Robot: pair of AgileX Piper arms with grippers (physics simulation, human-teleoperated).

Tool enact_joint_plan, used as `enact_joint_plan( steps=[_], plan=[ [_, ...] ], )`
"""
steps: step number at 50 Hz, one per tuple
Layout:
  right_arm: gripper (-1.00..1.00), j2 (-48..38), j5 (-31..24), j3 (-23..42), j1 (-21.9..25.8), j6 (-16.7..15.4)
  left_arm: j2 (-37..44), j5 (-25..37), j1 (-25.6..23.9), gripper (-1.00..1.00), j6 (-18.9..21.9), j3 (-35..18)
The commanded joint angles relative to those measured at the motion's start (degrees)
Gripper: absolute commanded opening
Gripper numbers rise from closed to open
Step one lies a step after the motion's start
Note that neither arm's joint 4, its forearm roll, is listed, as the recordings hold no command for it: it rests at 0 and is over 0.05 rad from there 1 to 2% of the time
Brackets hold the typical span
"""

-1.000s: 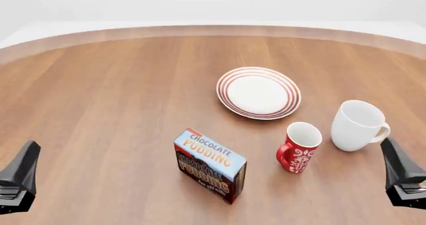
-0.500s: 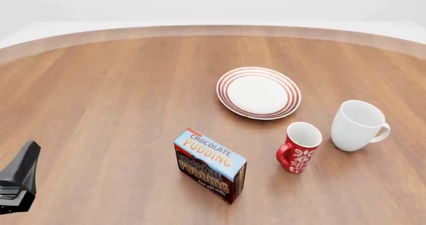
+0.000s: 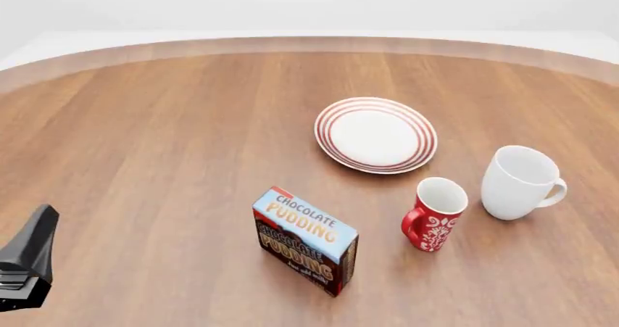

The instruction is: Put the chocolate pudding to the right of the plate.

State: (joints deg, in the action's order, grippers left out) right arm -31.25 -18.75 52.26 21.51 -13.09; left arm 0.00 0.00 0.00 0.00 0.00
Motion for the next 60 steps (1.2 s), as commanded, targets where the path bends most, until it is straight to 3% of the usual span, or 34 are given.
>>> enact_joint_plan(
  steps=[1,11,16,31,39,45,60],
  plan=[
    [1.0,-9.0,-0.2,6.6,8.5,-4.7,0.0,0.0,0.0,1.0,0.0,0.0],
    [1.0,-15.6,-0.6,8.9,17.6,-6.3,0.0,0.0,0.0,1.0,0.0,0.0],
    [1.0,-16.4,-2.3,9.0,19.5,-7.4,0.0,0.0,0.0,1.0,0.0,0.0],
    [1.0,-18.1,-4.5,7.2,20.4,-7.0,0.0,0.0,0.0,1.0,0.0,0.0],
    [1.0,-20.3,-2.5,5.7,21.4,-6.5,0.0,0.0,0.0,1.0,0.0,0.0],
    [1.0,-21.8,0.4,1.7,24.2,-4.0,0.0,0.0,0.0,1.0,0.0,0.0],
    [1.0,-24.4,3.4,-1.5,25.1,-3.8,0.0,0.0,0.0,1.0,0.0,0.0]
  ],
)
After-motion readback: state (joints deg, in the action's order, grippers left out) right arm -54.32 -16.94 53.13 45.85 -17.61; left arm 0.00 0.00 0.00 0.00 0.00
